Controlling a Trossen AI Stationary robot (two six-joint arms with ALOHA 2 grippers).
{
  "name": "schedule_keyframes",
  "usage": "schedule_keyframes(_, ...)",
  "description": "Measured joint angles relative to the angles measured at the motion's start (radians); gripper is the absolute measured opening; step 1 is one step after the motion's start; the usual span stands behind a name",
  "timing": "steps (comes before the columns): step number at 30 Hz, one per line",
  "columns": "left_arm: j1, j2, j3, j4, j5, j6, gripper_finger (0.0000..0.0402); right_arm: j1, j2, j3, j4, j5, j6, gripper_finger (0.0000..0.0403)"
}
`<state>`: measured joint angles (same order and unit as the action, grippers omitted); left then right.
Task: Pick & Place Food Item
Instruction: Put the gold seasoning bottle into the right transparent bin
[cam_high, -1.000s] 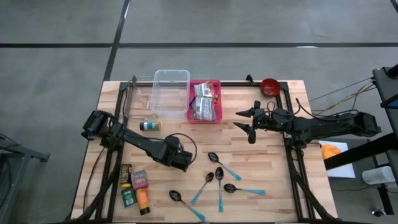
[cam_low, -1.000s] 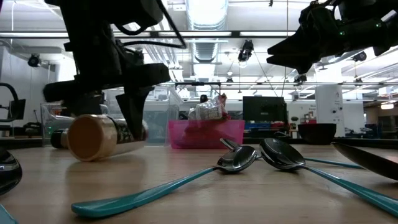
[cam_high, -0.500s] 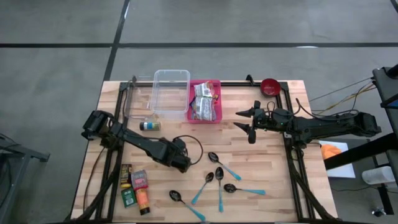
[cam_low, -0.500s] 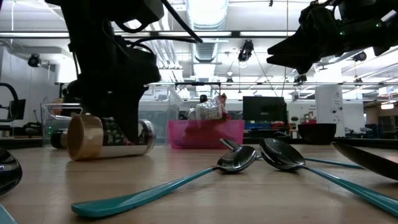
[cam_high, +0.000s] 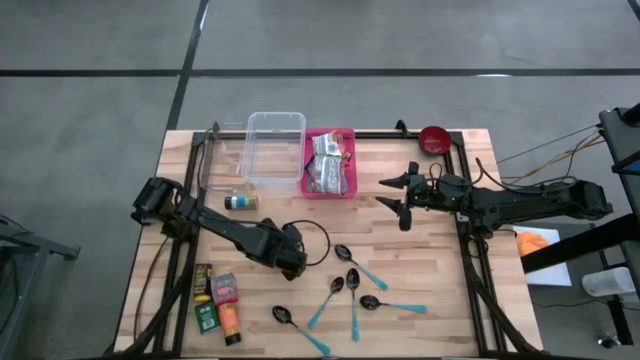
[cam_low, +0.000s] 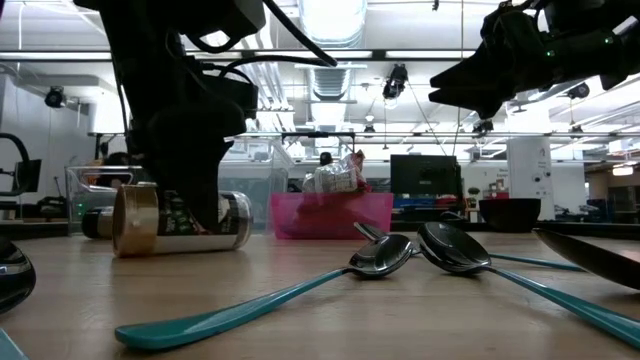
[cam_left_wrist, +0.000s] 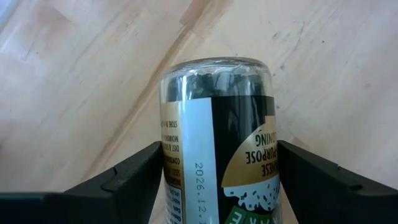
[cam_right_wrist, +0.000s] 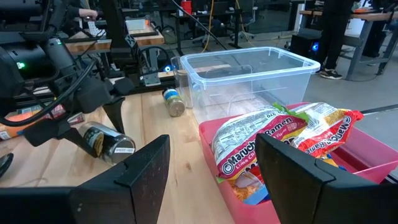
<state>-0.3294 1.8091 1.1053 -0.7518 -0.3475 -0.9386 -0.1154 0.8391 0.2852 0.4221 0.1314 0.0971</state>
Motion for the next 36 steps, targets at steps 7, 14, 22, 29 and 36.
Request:
schedule_keyframes(7,0.000,0.000,0.000,0.010,0.000,0.000,0.0300,0.000,0.000,0.000,0.000,0.000,0.000,0.0235)
schedule_keyframes(14,0.000,0.000,0.000,0.005,0.000,0.000,0.0301,0.000,0.000,0.000,0.000,0.000,0.000,0.0235)
schedule_keyframes(22,0.000,0.000,0.000,0.004,-0.001,-0.005,0.0301,0.000,0.000,0.000,0.000,0.000,0.000,0.0235)
schedule_keyframes(29,0.000,0.000,0.000,0.005,-0.004,-0.015,0.0301,0.000,0.000,0.000,0.000,0.000,0.000,0.0235)
schedule_keyframes(36,0.000,0.001,-0.001,0.010,-0.004,-0.001,0.0301,0.000,0.000,0.000,0.000,0.000,0.000,0.0235)
